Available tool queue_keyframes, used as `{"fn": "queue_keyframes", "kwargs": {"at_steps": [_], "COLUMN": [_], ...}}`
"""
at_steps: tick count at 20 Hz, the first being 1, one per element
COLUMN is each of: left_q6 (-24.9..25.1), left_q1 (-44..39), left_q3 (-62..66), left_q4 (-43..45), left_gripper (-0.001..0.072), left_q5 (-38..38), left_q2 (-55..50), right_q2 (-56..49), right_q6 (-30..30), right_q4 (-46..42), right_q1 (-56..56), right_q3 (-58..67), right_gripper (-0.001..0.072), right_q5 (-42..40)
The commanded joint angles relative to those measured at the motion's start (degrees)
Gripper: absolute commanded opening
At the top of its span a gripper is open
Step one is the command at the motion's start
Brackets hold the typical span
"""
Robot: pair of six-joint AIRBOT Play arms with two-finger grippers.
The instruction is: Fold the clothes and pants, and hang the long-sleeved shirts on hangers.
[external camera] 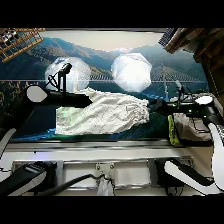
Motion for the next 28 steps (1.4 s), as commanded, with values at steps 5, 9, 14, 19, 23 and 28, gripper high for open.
{"fn": "queue_keyframes", "kwargs": {"at_steps": [5,9,14,19,23,28], "left_q6": [0.04,0.04,0.04,0.28,0.28,0.28], "left_q1": [-0.22,-0.85,-1.29,-1.42,-1.42,-1.42], "left_q3": [-0.02,-0.02,-0.02,-0.02,-0.02,-0.02], "left_q4": [0.0,0.0,0.0,0.02,0.02,0.02], "left_gripper": [0.0007,0.0008,0.0008,0.0007,0.0007,0.0007], "left_q5": [-0.22,-0.17,-0.22,-0.17,-0.17,-0.17], "left_q2": [0.02,0.0,0.0,0.0,0.0,0.0], "right_q2": [0.02,-1.62,-5.84,-7.67,-9.44,-10.82], "right_q6": [7.54,7.56,6.82,6.82,6.8,6.64], "right_q4": [-13.55,-12.66,-9.97,-8.5,-6.97,-3.04], "right_q1": [6.91,6.91,6.91,6.91,6.93,6.93], "right_q3": [0.0,-0.07,-0.04,-0.04,-0.07,-0.07], "right_gripper": [0.0714,0.0714,0.0715,0.0714,0.071,0.0621], "right_q5": [-8.87,-8.5,-6.78,-6.75,-6.75,-7.13]}}
